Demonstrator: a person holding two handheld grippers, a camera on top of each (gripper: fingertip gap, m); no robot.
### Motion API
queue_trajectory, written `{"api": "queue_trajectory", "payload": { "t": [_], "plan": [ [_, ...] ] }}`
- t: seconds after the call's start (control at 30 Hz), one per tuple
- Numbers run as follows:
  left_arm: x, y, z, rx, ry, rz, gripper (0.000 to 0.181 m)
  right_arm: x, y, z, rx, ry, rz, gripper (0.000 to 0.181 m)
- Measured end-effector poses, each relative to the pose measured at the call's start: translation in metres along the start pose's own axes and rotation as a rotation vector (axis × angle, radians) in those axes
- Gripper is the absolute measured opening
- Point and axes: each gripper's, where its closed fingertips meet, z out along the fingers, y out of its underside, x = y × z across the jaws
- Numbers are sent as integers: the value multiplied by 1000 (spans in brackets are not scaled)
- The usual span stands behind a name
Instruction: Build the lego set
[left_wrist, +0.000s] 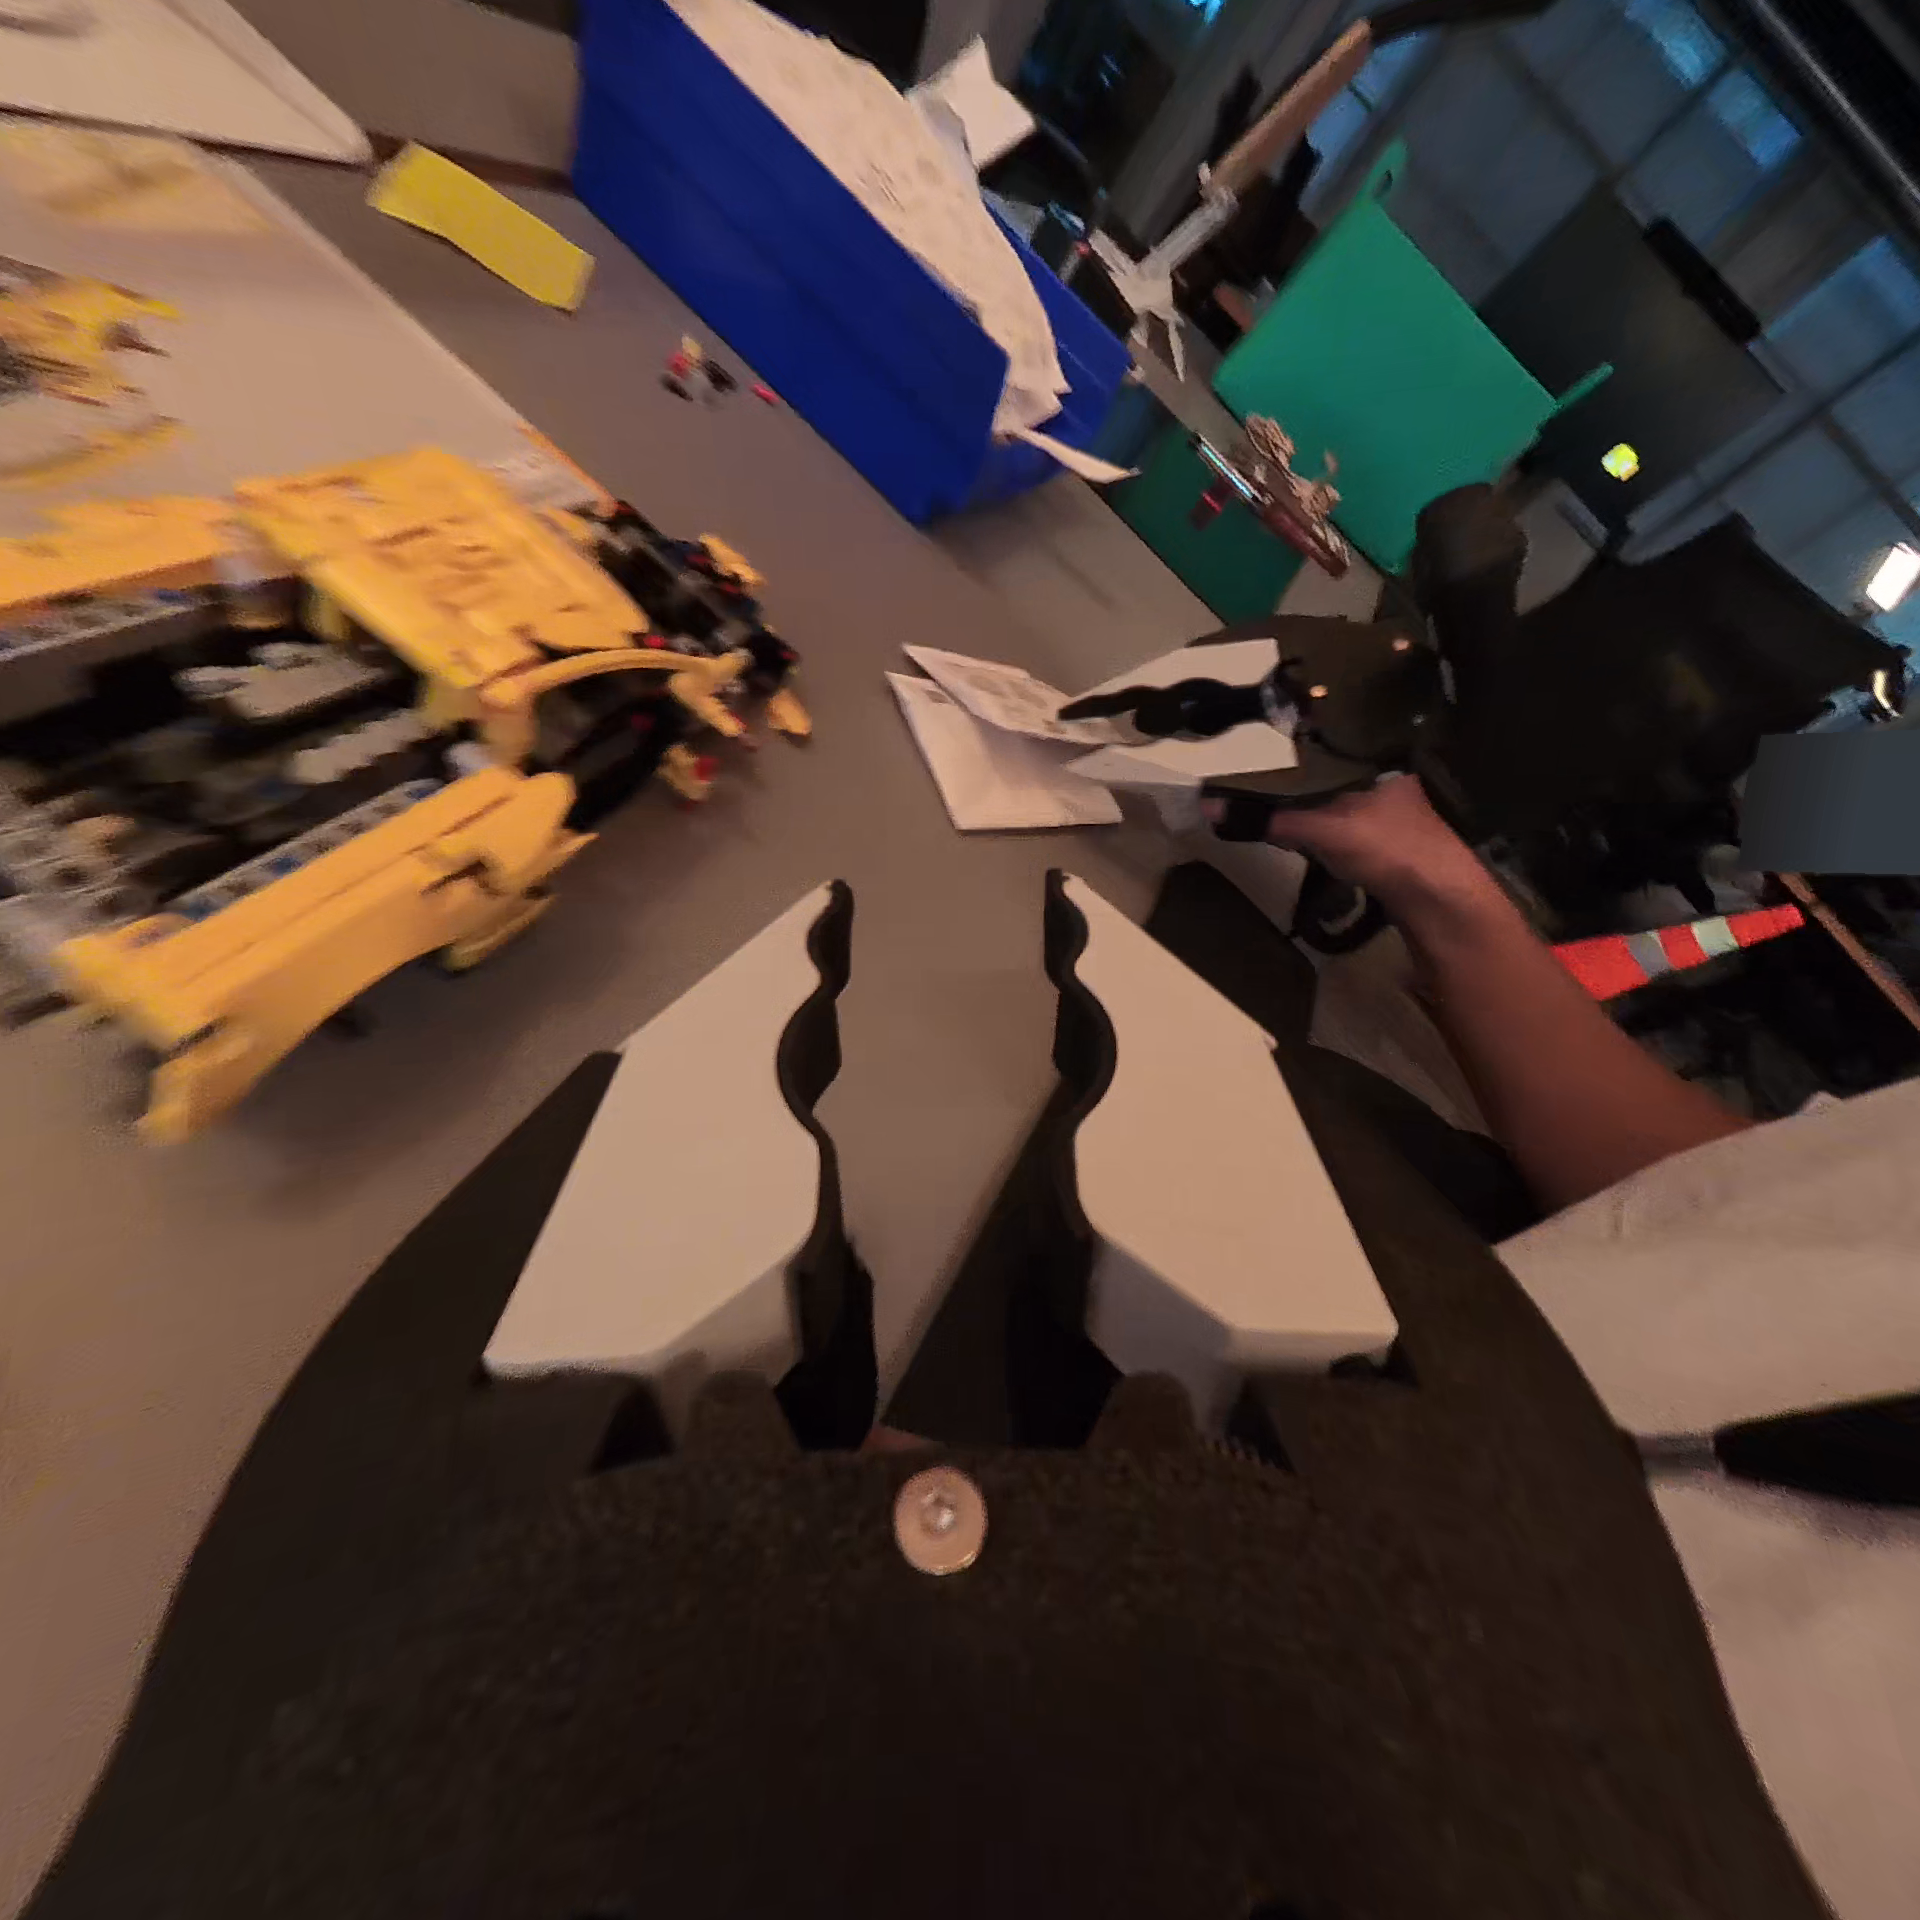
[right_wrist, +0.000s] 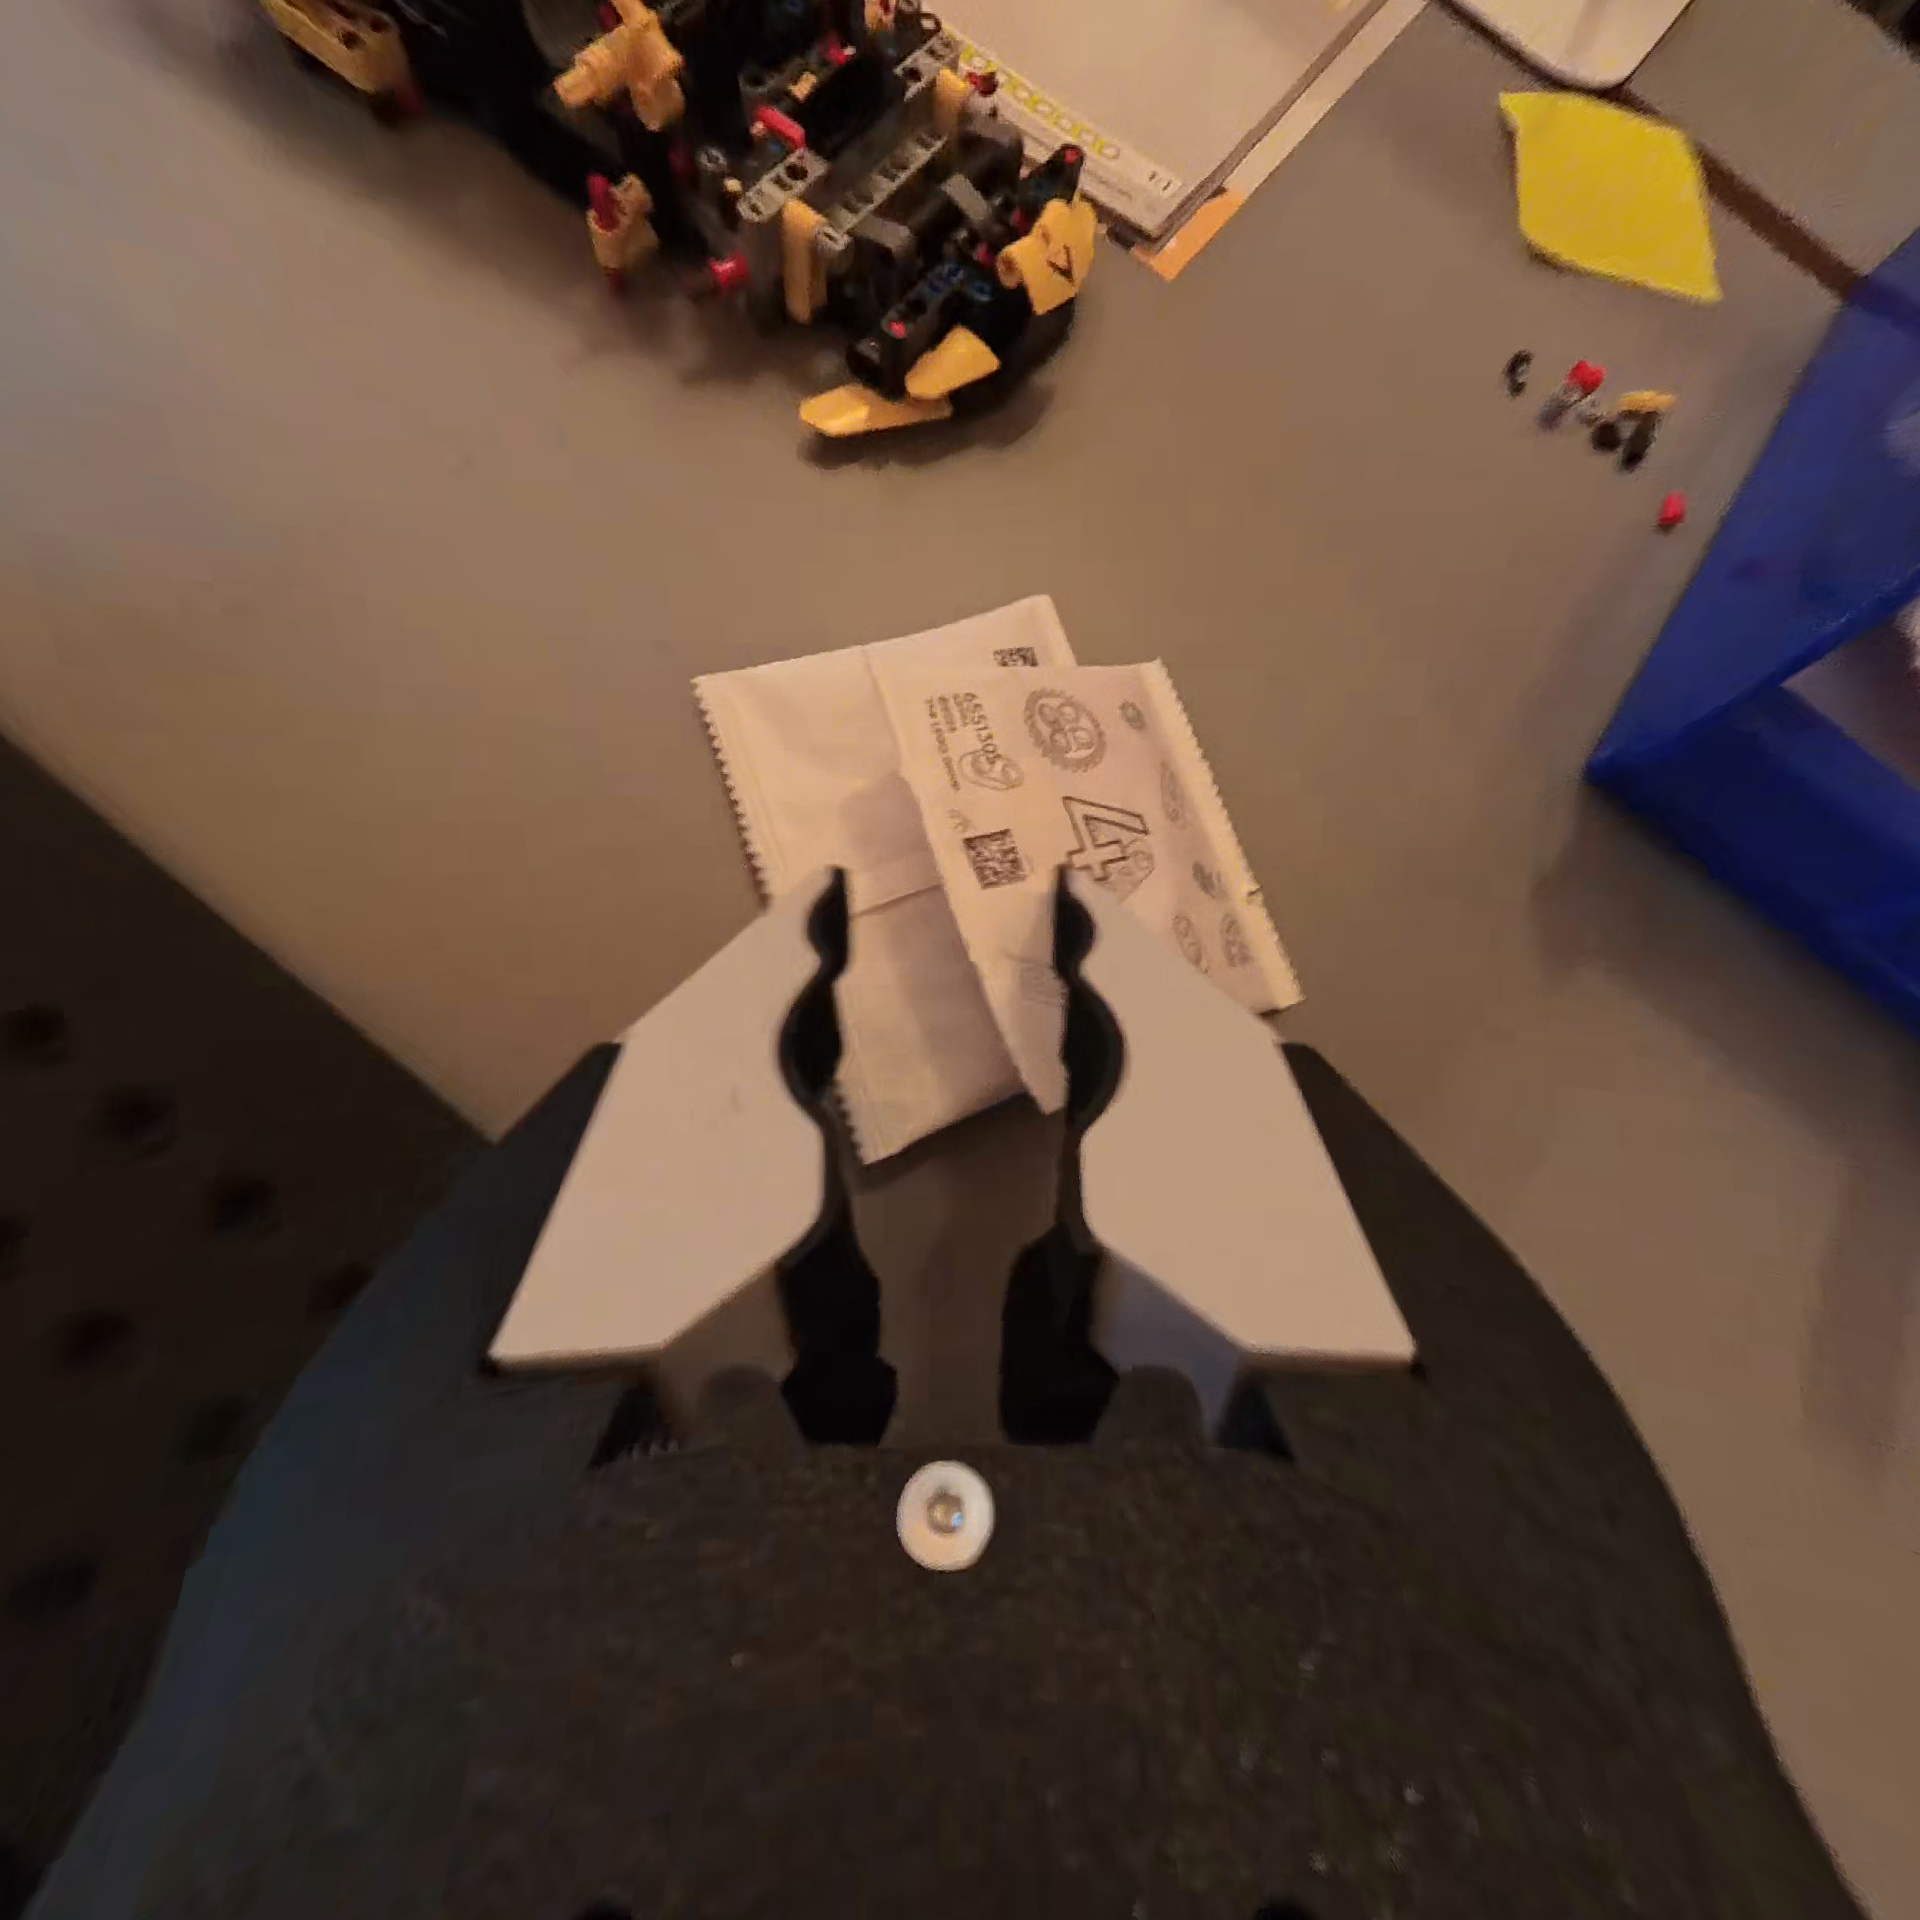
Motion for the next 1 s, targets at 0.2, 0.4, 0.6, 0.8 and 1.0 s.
{"api": "queue_trajectory", "payload": {
  "t": [0.2,0.4,0.6,0.8,1.0],
  "plan": [
    [38,2,80,-125,91,-62,37,10,-6,-3,-54,241,-395,0],
    [45,-4,134,-172,287,-329,55,-33,-59,-40,160,378,-709,0],
    [44,-6,152,-166,450,-616,58,-77,-92,-67,364,431,-882,0],
    [45,-4,155,-197,496,-622,13,-92,-91,-60,447,372,-958,0],
    [36,-2,146,-214,437,-600,28,-85,-96,-63,472,450,-989,0]
  ]
}}
